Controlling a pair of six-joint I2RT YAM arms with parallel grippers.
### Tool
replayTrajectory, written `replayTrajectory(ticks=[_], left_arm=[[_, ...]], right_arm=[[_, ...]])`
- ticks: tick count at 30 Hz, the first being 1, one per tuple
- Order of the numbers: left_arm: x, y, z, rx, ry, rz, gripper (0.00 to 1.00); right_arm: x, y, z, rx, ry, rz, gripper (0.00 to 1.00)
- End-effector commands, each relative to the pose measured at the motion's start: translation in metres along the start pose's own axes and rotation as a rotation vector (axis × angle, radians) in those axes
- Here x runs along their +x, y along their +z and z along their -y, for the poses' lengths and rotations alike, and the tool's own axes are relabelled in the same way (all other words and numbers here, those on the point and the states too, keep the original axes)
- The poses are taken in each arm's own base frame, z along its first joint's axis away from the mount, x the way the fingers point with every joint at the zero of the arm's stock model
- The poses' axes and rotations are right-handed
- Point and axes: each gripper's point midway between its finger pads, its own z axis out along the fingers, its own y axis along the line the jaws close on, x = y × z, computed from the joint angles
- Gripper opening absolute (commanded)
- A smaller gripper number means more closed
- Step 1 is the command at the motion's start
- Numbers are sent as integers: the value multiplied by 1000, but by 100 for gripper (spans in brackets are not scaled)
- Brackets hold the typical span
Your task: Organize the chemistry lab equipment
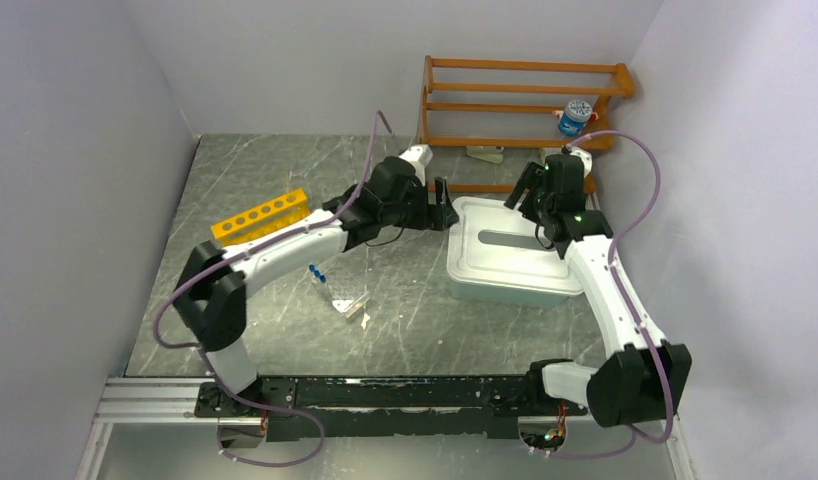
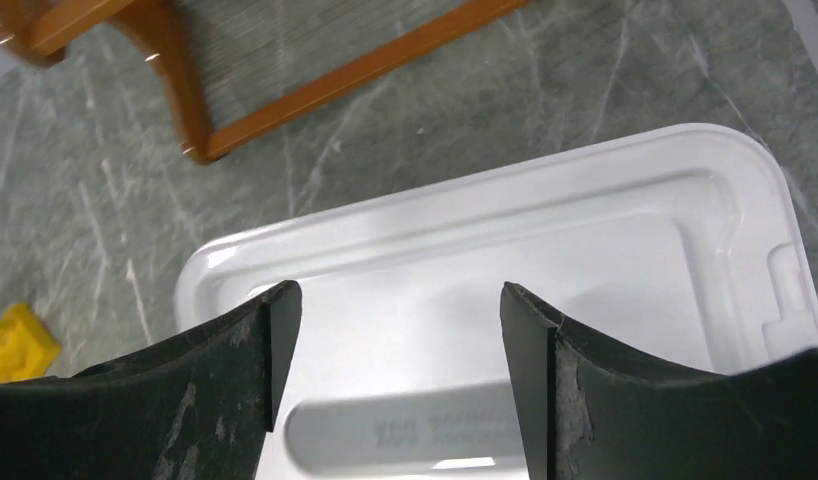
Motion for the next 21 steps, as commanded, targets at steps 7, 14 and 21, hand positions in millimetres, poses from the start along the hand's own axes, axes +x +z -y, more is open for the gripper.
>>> replayTrajectory(ticks=[7, 14, 21], left_arm=[[-78, -165, -13, -222, 309, 251, 87], [-82, -275, -52, -432, 313, 365, 88], [-89, -368, -66, -518, 281, 495, 90]], right_arm=[[-13, -88, -15, -101, -103, 110, 92], [-34, -140, -1, -105, -71, 242, 100], [-75, -196, 12, -91, -22, 427, 100]])
